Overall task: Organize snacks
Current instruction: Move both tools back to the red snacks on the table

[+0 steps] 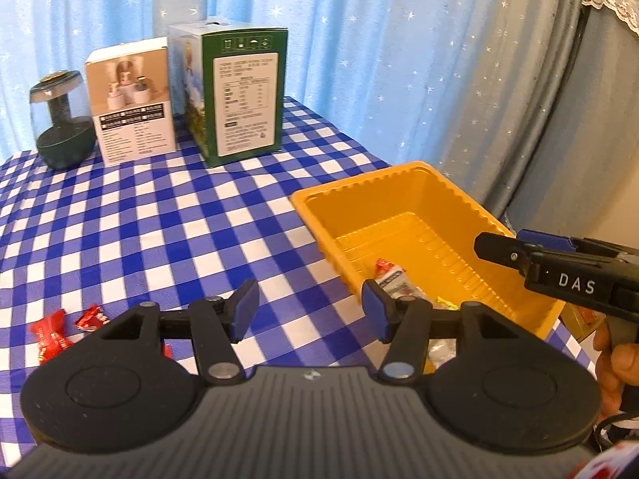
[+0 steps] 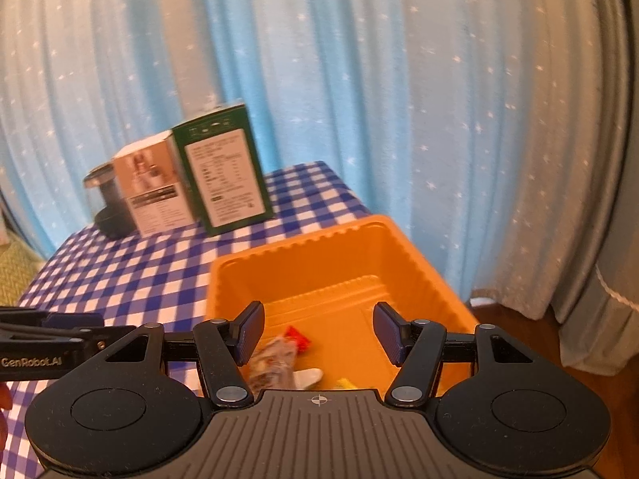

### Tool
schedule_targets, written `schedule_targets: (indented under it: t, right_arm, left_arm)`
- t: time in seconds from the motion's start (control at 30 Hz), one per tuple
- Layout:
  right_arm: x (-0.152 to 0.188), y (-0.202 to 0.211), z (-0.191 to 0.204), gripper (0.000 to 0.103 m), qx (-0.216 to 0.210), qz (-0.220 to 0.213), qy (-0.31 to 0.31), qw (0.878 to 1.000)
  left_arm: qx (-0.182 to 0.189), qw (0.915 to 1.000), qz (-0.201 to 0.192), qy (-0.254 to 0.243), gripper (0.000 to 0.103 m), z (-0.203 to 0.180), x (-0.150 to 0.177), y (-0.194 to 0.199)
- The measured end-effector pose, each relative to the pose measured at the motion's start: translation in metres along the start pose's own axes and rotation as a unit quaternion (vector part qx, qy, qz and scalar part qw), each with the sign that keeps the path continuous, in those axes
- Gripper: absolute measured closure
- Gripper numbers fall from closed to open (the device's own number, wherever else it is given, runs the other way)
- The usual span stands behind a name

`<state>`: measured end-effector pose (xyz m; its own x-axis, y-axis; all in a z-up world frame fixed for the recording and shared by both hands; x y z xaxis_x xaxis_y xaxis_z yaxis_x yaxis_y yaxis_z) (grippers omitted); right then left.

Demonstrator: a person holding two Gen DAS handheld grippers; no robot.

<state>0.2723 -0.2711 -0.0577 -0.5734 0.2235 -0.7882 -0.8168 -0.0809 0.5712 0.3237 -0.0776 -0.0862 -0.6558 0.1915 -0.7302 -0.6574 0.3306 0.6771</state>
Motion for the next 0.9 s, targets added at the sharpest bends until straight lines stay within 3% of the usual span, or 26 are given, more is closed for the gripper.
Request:
schedule_targets:
  t: [0.3, 0.9]
  right_arm:
    - [0.003, -0.008, 0.038, 0.042, -0.029, 0.005, 0.035, 0.999]
    - [0.015, -0.026, 0.109, 0.042, -0.091, 0.027, 0.09, 0.991]
  left_arm:
    - [-0.023, 0.9997, -0.005, 0.009, 0.046, 0.028, 0.005, 0.013]
    - [-0.098, 0.9922, -0.021, 0.074, 0.035, 0.129, 0.022, 0.054]
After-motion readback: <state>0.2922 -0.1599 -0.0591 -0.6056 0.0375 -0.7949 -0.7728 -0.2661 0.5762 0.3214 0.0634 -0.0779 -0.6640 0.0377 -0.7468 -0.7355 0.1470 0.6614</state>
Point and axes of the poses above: each gripper's, at about its wrist camera, not at the fingertips, and y roughly against the way its jaws point, z to its left, x to its underside, the point moved 3 cm from there along -y, roughly the way its jaws point, and after that the axes turned 1 degree about -x, right-handed, at the moved point
